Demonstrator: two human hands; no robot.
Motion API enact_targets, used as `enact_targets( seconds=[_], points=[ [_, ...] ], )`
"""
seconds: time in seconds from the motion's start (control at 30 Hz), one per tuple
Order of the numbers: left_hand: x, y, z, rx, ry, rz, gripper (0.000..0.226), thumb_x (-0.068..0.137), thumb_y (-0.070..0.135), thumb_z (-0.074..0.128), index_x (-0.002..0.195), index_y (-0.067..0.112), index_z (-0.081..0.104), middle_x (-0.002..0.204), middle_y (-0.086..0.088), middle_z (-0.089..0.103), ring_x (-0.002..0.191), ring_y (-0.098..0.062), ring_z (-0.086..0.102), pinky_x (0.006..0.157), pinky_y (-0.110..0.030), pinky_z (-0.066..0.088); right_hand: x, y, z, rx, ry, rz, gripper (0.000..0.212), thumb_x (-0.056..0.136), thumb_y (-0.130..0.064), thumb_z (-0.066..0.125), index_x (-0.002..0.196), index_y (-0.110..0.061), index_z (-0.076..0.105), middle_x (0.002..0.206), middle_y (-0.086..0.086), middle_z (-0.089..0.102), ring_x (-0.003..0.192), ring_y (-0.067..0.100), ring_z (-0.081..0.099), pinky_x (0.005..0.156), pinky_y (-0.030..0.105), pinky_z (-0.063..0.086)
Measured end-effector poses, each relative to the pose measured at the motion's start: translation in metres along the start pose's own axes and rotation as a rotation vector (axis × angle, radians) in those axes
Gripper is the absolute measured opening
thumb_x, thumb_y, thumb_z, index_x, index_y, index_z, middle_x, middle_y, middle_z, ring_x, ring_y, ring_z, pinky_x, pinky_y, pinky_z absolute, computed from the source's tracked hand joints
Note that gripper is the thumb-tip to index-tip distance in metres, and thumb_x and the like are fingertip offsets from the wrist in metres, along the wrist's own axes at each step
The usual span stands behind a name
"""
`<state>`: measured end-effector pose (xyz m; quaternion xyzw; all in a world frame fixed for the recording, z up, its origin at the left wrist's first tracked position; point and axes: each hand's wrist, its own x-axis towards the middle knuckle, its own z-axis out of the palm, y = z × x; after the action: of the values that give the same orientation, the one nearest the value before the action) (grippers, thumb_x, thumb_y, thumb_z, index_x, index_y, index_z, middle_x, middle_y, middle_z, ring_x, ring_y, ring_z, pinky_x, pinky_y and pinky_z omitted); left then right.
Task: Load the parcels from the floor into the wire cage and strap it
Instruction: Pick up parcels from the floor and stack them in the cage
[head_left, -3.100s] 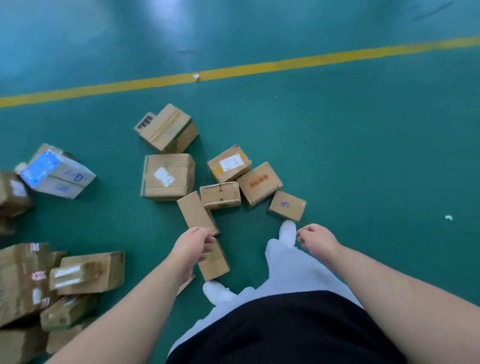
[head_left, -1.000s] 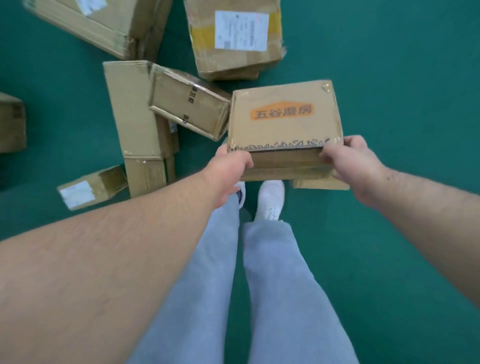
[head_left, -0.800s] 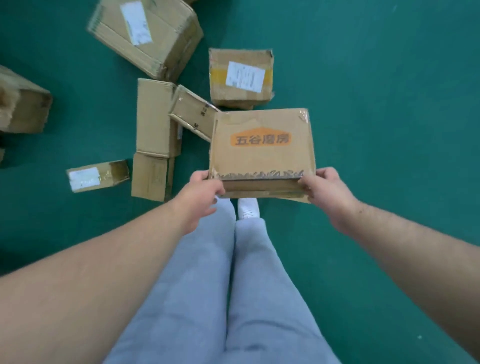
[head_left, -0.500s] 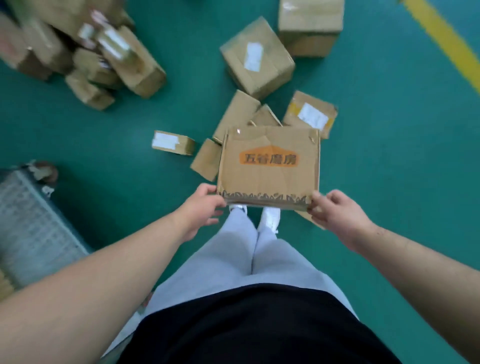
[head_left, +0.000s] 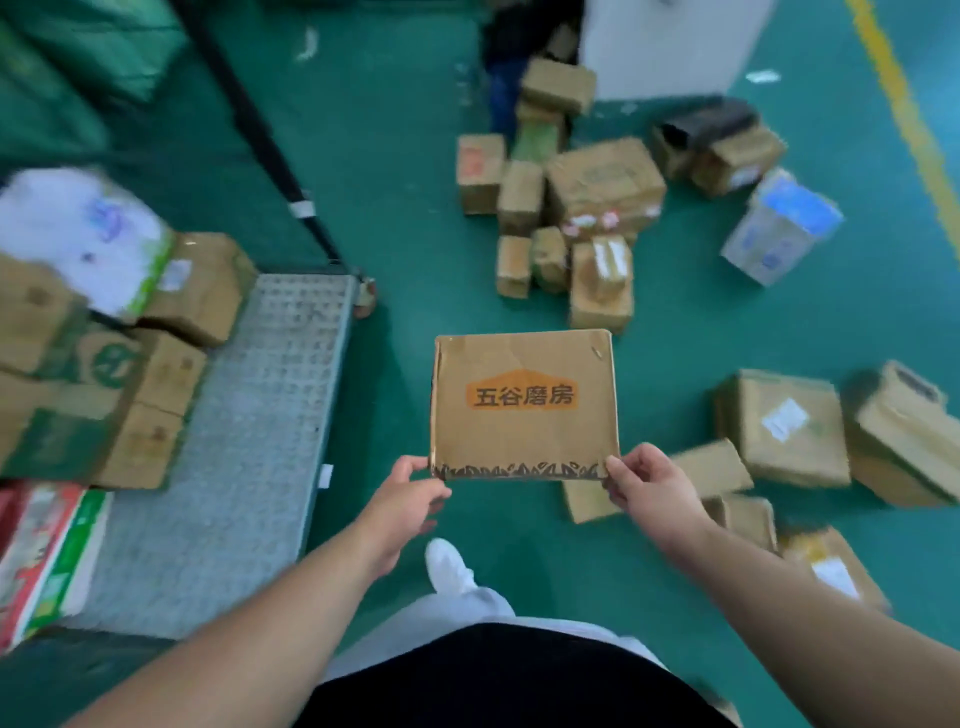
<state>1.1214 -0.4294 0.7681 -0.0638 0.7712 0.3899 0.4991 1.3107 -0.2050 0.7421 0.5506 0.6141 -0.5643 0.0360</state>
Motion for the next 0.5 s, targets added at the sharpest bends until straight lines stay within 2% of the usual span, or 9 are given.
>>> enact_targets(
  seconds=[0.07, 0.17, 0.23, 0.33, 0.4, 0.5],
  points=[
    [0.006, 0.002, -0.058, -0.056, 0.068, -0.001, 0.039, 0.095, 0.017, 0.062, 0.129, 0.028, 0.048, 0.119, -0.004, 0.065, 0.111, -0.021, 0.064, 0.100, -0.045, 0.053, 0.014, -0.049, 0.053, -0.099, -0.048, -0.071, 0.027, 0.101, -0.035, 0.062, 0.083, -0.015, 0.056, 0.082, 0.009, 0.074, 0.075, 0.027, 0.069, 0.089, 0.057, 0.058],
    [0.014, 0.008, -0.135, -0.178, 0.194, -0.012, 0.033, 0.095, 0.018, 0.062, 0.122, 0.031, 0.049, 0.119, -0.008, 0.065, 0.113, -0.026, 0.063, 0.100, -0.046, 0.053, 0.027, -0.119, 0.131, -0.191, -0.128, -0.149, 0.027, 0.102, -0.037, 0.059, 0.083, -0.017, 0.055, 0.087, 0.011, 0.074, 0.090, 0.040, 0.071, 0.086, 0.059, 0.058],
    [0.021, 0.011, -0.169, -0.263, 0.256, -0.044, 0.033, 0.096, 0.017, 0.061, 0.123, 0.030, 0.048, 0.119, -0.008, 0.064, 0.114, -0.027, 0.062, 0.101, -0.047, 0.053, 0.035, -0.151, 0.168, -0.271, -0.187, -0.211, 0.028, 0.103, -0.040, 0.057, 0.086, -0.017, 0.055, 0.087, 0.010, 0.074, 0.088, 0.038, 0.071, 0.081, 0.054, 0.059],
    [0.034, 0.016, -0.210, -0.404, 0.337, -0.089, 0.030, 0.097, 0.016, 0.060, 0.120, 0.030, 0.048, 0.114, -0.004, 0.063, 0.112, -0.026, 0.063, 0.102, -0.047, 0.052, 0.051, -0.201, 0.217, -0.349, -0.265, -0.290, 0.029, 0.102, -0.042, 0.055, 0.086, -0.018, 0.054, 0.087, 0.013, 0.072, 0.072, 0.027, 0.065, 0.065, 0.043, 0.053],
    [0.042, 0.021, -0.226, -0.492, 0.369, -0.125, 0.027, 0.097, 0.014, 0.059, 0.114, 0.032, 0.048, 0.113, -0.001, 0.062, 0.110, -0.024, 0.063, 0.103, -0.047, 0.053, 0.067, -0.228, 0.239, -0.396, -0.309, -0.327, 0.030, 0.103, -0.038, 0.055, 0.087, -0.013, 0.054, 0.087, 0.017, 0.070, 0.067, 0.021, 0.056, 0.062, 0.037, 0.047],
    [0.062, 0.033, -0.250, -0.592, 0.422, -0.157, 0.032, 0.097, 0.014, 0.059, 0.123, 0.030, 0.048, 0.115, -0.002, 0.063, 0.109, -0.021, 0.062, 0.102, -0.044, 0.053, 0.102, -0.271, 0.280, -0.474, -0.381, -0.397, 0.031, 0.104, -0.037, 0.054, 0.086, -0.012, 0.053, 0.083, 0.016, 0.069, 0.062, 0.018, 0.051, 0.059, 0.035, 0.042]
  ],
)
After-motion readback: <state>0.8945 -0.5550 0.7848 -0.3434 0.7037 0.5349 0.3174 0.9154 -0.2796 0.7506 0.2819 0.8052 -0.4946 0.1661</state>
